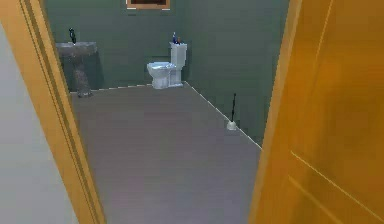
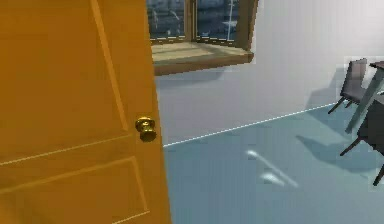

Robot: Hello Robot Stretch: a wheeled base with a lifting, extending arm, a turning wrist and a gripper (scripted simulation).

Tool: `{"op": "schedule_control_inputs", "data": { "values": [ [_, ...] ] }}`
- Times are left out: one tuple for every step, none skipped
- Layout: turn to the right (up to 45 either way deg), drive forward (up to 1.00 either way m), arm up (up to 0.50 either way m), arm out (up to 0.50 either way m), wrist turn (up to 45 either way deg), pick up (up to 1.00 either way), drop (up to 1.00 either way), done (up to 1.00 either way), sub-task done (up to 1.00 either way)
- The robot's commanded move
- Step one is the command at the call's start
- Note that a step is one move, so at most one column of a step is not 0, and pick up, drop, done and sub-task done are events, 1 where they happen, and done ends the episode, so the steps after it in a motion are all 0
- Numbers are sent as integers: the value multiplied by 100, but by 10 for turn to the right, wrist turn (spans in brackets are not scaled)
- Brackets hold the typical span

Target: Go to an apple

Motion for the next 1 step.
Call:
{"op": "schedule_control_inputs", "data": {
  "values": [
    [0,60,0,0,0,0,0,0,0]
  ]
}}
